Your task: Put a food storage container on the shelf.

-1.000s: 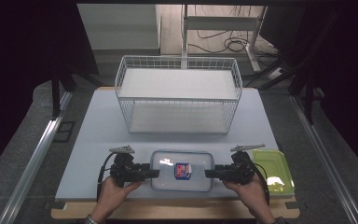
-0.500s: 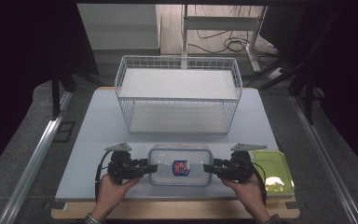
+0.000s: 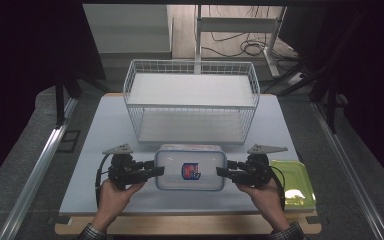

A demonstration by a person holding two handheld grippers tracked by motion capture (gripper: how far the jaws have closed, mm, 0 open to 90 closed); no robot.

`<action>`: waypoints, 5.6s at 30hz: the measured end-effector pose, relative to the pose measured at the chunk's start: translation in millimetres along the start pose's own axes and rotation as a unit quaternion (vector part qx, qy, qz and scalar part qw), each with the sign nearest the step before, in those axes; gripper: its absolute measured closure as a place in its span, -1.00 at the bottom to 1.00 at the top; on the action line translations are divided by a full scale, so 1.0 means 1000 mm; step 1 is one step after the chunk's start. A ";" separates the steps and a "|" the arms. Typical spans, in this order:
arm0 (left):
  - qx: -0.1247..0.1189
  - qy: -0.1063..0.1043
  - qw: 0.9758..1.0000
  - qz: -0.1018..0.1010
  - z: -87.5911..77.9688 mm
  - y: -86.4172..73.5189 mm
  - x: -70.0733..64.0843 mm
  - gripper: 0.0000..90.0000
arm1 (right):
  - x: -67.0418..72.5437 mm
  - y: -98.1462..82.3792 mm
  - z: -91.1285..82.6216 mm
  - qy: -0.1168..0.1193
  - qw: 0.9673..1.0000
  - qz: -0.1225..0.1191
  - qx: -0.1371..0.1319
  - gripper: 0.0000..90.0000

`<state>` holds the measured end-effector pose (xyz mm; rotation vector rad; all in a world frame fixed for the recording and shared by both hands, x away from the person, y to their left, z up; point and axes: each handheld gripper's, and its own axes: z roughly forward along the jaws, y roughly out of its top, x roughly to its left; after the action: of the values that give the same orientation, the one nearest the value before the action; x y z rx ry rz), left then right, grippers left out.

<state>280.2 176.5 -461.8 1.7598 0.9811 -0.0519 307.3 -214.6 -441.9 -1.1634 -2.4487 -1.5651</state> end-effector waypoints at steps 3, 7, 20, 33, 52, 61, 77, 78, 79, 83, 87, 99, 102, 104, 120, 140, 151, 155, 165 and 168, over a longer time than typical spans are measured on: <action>-0.004 0.003 1.000 0.002 -0.003 0.007 -0.001 0.19 | 0.000 0.009 0.000 0.002 1.000 0.001 -0.007 0.12; -0.008 0.006 1.000 0.007 -0.006 0.021 -0.003 0.19 | 0.000 0.021 -0.003 0.001 1.000 -0.002 -0.014 0.12; -0.024 0.010 0.999 0.023 -0.014 0.068 -0.007 0.19 | -0.001 0.065 -0.016 -0.004 0.999 -0.010 -0.037 0.12; -0.037 0.010 0.999 0.024 -0.022 0.107 -0.003 0.19 | -0.002 0.107 -0.021 -0.008 0.998 -0.012 -0.059 0.12; -0.052 0.008 0.998 0.024 -0.030 0.158 0.006 0.19 | -0.006 0.161 -0.024 -0.011 0.996 -0.011 -0.088 0.12; -0.058 0.014 0.998 0.029 -0.029 0.185 0.012 0.18 | -0.016 0.182 -0.022 -0.011 0.995 -0.006 -0.103 0.12; -0.065 0.023 0.998 0.007 -0.018 0.207 0.033 0.16 | -0.037 0.205 -0.007 -0.016 0.994 0.014 -0.104 0.11; -0.065 0.024 0.998 0.005 -0.017 0.208 0.034 0.16 | -0.039 0.205 -0.006 -0.017 0.995 0.015 -0.102 0.11; -0.064 0.026 0.998 0.000 -0.015 0.208 0.036 0.15 | -0.040 0.206 -0.005 -0.018 0.995 0.015 -0.102 0.11; -0.067 0.026 0.997 -0.004 -0.010 0.207 0.040 0.15 | -0.043 0.208 -0.003 -0.024 0.995 0.021 -0.097 0.09; -0.069 0.030 0.997 -0.002 -0.008 0.207 0.041 0.15 | -0.047 0.208 0.000 -0.029 0.995 0.026 -0.094 0.08; -0.092 0.064 0.994 0.015 -0.005 0.211 0.038 0.09 | -0.049 0.213 0.003 -0.051 0.994 0.027 -0.096 0.06; -0.081 0.091 0.992 0.024 -0.003 0.212 0.034 0.11 | -0.047 0.214 0.005 -0.070 0.993 0.021 -0.089 0.05; -0.078 0.087 0.993 0.026 -0.001 0.211 0.035 0.16 | -0.046 0.215 0.005 -0.087 0.992 0.014 -0.087 0.14; -0.094 0.090 0.990 0.063 -0.004 0.196 0.019 0.35 | -0.047 0.208 0.003 -0.119 0.989 -0.018 -0.082 0.34; -0.060 0.101 0.990 0.071 0.020 0.169 0.027 0.81 | -0.050 0.172 0.015 -0.103 0.992 -0.031 -0.070 0.89; -0.062 0.091 0.991 0.079 0.016 0.162 0.022 0.70 | -0.043 0.167 0.008 -0.099 0.992 -0.035 -0.074 0.76; -0.054 0.088 0.990 0.093 0.013 0.148 0.014 0.54 | -0.037 0.159 0.002 -0.101 0.991 -0.047 -0.072 0.59; -0.036 0.085 0.989 0.117 0.007 0.113 -0.004 0.05 | -0.020 0.125 -0.010 -0.108 0.989 -0.093 -0.049 0.14; -0.029 0.085 0.988 0.128 0.005 0.102 -0.012 -0.07 | -0.016 0.115 -0.012 -0.109 0.988 -0.105 -0.042 0.02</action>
<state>338.8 156.0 -379.3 1.8444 0.8601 0.2925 382.6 -207.5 -352.6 -1.1819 -2.7498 -1.6919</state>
